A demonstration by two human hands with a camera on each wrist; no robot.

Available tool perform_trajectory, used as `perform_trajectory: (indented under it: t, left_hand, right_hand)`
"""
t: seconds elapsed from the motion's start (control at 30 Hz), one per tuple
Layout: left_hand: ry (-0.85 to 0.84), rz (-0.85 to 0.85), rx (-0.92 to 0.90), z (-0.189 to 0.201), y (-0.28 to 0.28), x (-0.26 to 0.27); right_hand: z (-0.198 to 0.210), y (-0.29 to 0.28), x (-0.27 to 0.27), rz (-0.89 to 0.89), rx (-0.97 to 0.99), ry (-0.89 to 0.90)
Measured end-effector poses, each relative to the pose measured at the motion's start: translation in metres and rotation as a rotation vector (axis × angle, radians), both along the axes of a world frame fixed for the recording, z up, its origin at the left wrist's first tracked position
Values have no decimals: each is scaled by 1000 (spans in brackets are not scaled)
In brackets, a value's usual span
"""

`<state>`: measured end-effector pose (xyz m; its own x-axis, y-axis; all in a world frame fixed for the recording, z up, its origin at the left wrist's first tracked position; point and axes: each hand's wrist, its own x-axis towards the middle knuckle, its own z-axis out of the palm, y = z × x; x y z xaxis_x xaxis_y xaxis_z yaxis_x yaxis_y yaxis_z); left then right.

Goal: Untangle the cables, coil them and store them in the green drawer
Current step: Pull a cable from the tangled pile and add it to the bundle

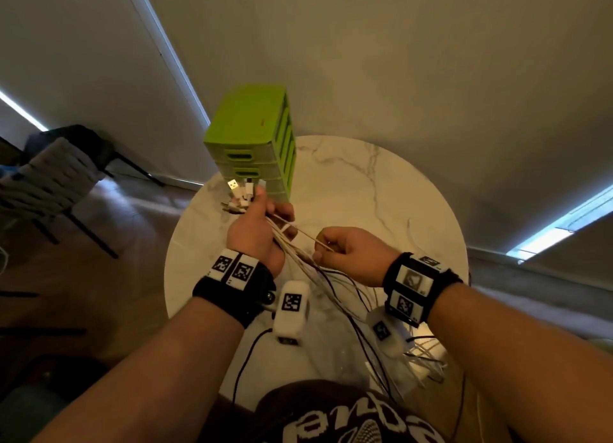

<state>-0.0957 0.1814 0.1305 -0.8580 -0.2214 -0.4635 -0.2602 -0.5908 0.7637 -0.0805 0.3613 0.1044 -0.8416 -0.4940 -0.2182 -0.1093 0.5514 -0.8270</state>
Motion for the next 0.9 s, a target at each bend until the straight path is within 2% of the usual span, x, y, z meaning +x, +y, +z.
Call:
perform_trajectory:
  t: [0.13,0.23,0.3,0.37,0.43,0.5,0.53,0.6,0.63,0.73,0.8,0.9]
  left_hand:
    - [56,75,258,16,-37,-18]
    - [99,-1,309,19,-66,-32]
    - [117,-52,285,17,-73,-35]
    - [119,-89,263,15,-72,-35]
    - [105,-131,251,15,-67,-34]
    - [87,-179,226,16,-59,-33]
    - [78,-202,206,17,-53,-32]
    - [67,-267,156,22,-40,-30]
    - [63,-313,125,24,-33,-29]
    - [66,-492,56,34,-6,-22]
    - [92,-586,46,40,15,-15]
    - [154,-629,45,54,47,-6]
  right_hand:
    - [-25,67,-18,-13,416,-53]
    - [-32,119,-28,-286,663,-22]
    - [-23,138,-29,-490,728,59]
    - [-17,146,-27,-597,804,146]
    - [-17,146,-19,-504,934,61]
    - [-22,141,-7,-261,1024,-176]
    - [-23,138,0,-159,1013,-298]
    - [-17,129,9,-80,870,-449]
    - [-10,125,12,-77,742,-427]
    - [26,99,18,-123,258,-160]
    - [46,67,17,-85,45,6]
    - [37,22,17,44,-117,-33]
